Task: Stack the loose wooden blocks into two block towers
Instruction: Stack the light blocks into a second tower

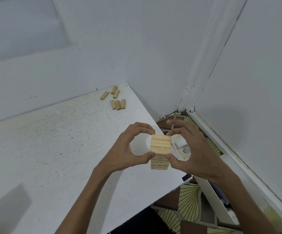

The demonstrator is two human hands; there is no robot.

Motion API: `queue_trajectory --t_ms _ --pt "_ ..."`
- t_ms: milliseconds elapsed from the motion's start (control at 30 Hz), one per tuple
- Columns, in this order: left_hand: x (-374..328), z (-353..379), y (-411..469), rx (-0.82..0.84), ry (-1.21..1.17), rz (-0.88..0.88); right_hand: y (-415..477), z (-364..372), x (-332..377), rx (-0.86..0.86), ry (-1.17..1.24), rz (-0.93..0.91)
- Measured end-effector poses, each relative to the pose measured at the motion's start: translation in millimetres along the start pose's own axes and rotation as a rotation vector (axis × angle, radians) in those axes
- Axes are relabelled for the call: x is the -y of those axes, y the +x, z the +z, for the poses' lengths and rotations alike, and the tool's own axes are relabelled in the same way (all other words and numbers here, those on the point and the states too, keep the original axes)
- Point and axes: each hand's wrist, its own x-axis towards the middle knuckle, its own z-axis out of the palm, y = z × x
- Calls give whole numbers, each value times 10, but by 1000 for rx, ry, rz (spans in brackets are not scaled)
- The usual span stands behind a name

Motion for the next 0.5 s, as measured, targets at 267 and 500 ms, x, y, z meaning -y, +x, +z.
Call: queue_trajectory --t_ms 267,500 --pt "-10 1 -11 -7 -6 -13 -11 7 8 16 18 23" --pt "-37 -20 -67 3 -9 -66 -26 -8 37 39 -10 40"
